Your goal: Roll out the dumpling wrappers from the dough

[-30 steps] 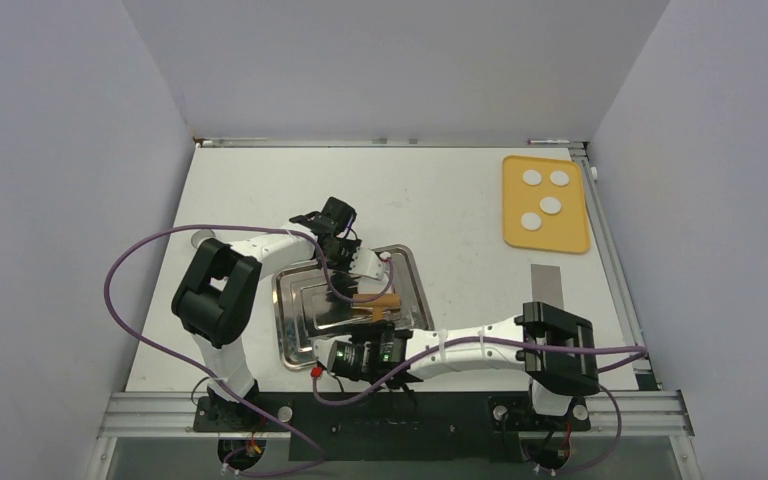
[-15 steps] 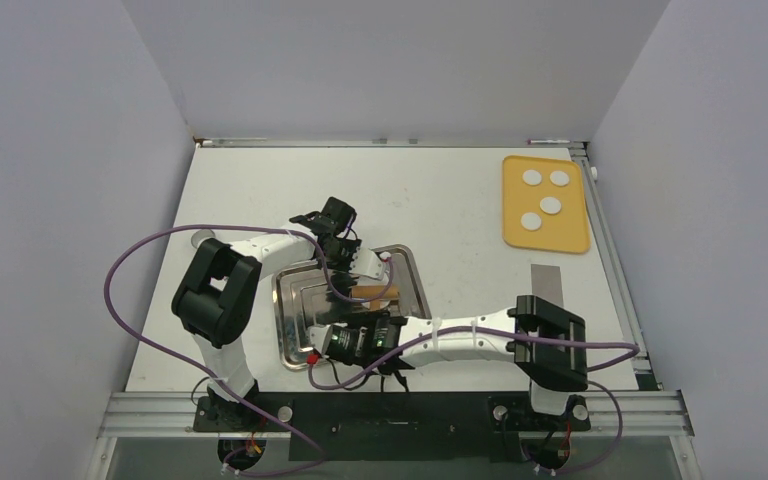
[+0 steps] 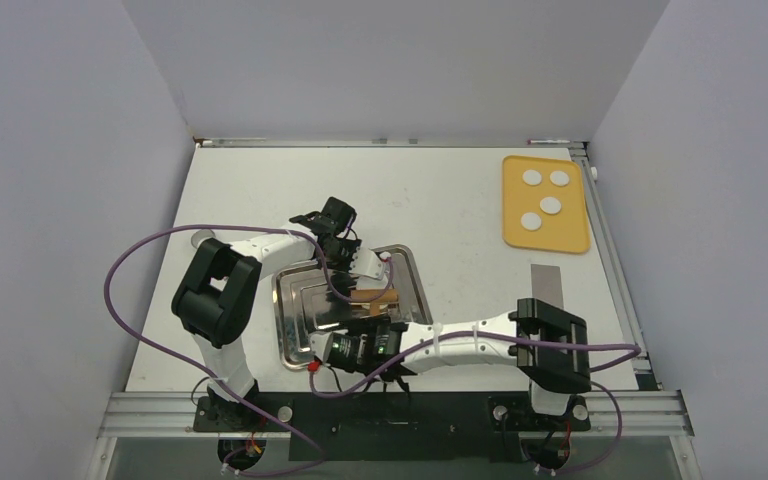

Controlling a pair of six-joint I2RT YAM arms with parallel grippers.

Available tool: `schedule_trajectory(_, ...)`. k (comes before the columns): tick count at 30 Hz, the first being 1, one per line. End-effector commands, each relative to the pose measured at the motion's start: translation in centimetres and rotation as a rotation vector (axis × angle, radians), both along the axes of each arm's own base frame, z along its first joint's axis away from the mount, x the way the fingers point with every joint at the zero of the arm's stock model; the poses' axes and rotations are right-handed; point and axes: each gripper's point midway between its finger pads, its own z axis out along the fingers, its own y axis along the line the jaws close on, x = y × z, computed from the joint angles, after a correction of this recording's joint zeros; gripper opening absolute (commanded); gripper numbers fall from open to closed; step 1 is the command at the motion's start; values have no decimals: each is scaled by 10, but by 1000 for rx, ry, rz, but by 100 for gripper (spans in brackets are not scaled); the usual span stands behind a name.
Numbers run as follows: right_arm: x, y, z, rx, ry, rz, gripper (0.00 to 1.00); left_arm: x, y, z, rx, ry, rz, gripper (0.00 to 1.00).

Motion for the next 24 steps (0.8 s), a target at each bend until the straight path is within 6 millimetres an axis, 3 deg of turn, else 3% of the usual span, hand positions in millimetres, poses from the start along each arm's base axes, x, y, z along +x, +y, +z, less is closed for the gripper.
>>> schedule_trajectory(1,-23,-7,-42,-82,272,46,8,-49,14,-41,58,214,-3,0)
schedule_trajectory(7,-74,-19,-39,-96,328,46,8,-48,13,-40,57,213,-3,0)
schedule_trajectory(9,-79,-25,-40,-85,344,26,8,-48,13,-41,58,215,-4,0)
schedule_trajectory(12,-70,-26,-43,-84,336,19,8,-48,14,-40,58,214,-3,0)
schedule_trajectory(18,-24,-11,-40,-82,295,37,8,-48,13,-40,55,217,-1,0)
schedule_trajectory(21,-24,-11,-40,-87,300,32,8,-48,13,-40,55,216,0,0)
schedule_trajectory(24,-39,-20,-43,-81,320,11,8,-47,13,-41,56,215,-1,0)
